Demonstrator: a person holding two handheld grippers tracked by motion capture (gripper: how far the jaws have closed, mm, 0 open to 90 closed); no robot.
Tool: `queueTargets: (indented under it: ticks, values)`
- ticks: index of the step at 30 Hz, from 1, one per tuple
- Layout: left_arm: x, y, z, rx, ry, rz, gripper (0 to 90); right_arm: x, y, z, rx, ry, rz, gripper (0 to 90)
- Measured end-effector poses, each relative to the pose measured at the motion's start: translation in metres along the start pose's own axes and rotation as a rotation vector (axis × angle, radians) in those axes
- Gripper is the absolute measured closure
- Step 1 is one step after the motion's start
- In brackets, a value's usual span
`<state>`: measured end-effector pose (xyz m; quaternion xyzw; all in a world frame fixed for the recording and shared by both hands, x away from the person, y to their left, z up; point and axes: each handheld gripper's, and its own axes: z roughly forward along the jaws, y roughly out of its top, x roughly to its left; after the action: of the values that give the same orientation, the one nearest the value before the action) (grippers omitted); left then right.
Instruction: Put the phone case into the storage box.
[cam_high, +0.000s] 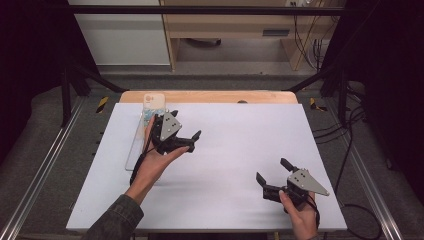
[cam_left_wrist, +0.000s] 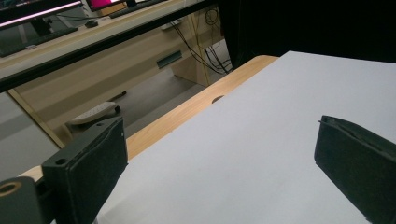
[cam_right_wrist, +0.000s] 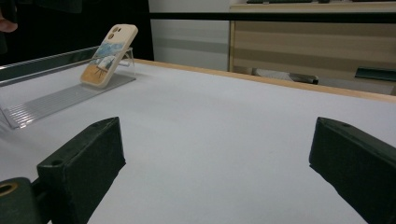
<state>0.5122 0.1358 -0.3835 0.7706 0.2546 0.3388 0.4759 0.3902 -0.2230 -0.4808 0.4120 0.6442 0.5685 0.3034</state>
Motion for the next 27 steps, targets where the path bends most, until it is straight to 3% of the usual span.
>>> queueTargets:
  ticks: [27]
  values:
    - [-0.025, -0.013, -0.013, 0.008, -0.065, 0.006, 2.4, 0.002, -0.001, 0.001, 0.007, 0.006, -0.014, 3.2]
